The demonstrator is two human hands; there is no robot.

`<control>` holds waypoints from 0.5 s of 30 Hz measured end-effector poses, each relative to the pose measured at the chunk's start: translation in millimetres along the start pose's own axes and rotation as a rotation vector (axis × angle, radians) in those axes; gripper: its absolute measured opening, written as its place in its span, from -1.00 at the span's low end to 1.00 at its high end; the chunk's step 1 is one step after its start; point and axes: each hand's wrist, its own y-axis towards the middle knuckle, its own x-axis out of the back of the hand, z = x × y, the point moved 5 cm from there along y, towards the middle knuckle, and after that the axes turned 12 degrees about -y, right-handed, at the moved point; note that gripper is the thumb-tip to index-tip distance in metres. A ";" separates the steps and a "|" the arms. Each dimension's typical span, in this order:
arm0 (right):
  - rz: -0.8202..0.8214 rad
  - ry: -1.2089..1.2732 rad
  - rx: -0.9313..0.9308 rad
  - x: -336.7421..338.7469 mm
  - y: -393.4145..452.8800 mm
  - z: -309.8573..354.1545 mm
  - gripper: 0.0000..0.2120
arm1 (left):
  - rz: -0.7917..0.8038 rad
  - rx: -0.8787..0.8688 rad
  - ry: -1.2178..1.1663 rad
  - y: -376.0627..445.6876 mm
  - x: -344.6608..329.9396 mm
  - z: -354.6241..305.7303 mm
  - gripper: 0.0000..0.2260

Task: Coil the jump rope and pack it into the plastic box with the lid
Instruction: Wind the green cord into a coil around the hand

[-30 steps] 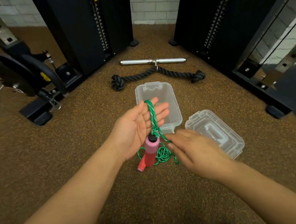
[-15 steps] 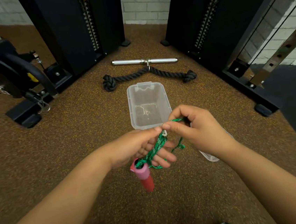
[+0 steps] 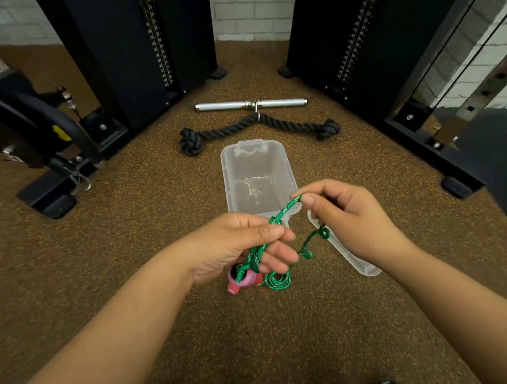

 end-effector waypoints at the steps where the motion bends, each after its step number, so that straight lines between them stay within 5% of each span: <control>1: -0.020 0.010 -0.011 0.4 0.4 -0.9 -0.90 | 0.010 -0.006 0.007 0.1 -1.1 -0.3 -0.80; 5: -0.061 -0.015 -0.045 1.1 4.0 -9.5 -0.91 | 0.046 -0.113 -0.082 -1.6 -6.3 -6.9 -0.81; 10: 0.108 -0.075 -0.089 -27.4 -2.5 -21.4 -0.79 | -0.016 -0.269 -0.314 -0.4 -1.5 -19.8 -0.79; 15: 0.229 -0.391 0.046 -46.8 -17.6 -25.1 -0.79 | -0.097 -0.361 -0.428 -0.7 8.3 -27.6 -0.77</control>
